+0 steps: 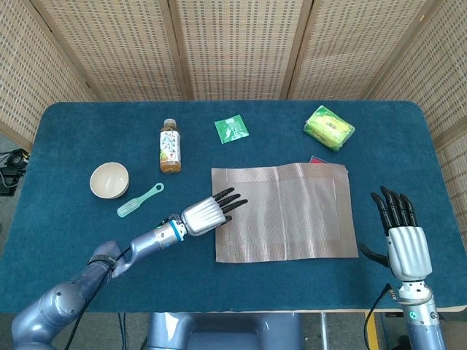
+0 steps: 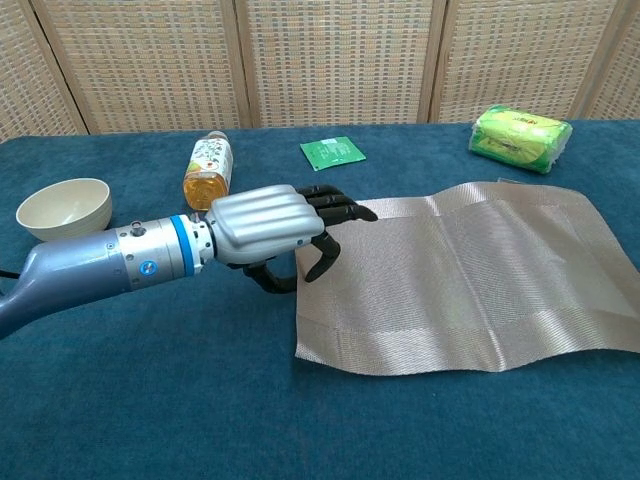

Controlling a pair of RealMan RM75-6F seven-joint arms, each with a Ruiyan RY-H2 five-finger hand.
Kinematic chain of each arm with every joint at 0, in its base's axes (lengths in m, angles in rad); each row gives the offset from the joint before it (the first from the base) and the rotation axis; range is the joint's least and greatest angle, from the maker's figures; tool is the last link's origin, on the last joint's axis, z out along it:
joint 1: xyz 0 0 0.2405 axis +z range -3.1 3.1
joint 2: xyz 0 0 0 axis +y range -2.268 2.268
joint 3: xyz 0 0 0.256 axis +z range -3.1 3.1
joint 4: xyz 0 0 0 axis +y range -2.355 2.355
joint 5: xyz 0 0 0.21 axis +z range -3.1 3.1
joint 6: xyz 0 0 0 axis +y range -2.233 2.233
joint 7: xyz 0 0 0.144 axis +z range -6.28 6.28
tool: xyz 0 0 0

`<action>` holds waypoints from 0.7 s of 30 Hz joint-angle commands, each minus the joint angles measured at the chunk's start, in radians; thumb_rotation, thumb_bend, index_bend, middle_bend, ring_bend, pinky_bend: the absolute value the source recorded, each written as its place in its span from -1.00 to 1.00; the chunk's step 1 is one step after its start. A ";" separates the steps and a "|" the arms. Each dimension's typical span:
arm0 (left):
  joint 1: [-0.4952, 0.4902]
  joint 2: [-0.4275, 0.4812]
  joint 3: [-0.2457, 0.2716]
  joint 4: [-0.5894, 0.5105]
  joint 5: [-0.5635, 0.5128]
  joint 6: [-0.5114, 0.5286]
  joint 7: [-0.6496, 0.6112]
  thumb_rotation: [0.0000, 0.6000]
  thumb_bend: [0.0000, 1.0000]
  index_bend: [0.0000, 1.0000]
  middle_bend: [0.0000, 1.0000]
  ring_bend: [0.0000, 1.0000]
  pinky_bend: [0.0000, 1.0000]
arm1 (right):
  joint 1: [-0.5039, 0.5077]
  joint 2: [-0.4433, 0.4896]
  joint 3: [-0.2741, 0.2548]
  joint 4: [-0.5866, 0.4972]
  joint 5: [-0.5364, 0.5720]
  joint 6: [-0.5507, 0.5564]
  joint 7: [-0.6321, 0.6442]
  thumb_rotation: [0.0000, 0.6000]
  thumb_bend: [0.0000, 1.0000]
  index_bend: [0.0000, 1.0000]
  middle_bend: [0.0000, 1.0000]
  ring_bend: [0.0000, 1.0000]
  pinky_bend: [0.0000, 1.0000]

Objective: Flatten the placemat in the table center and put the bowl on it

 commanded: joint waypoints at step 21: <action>0.164 0.303 0.159 -0.346 0.120 0.175 0.195 1.00 -0.03 0.64 -1.00 -1.00 -1.00 | -0.015 0.016 -0.016 -0.035 -0.055 0.026 0.005 1.00 -1.00 -0.89 -1.00 -1.00 -1.00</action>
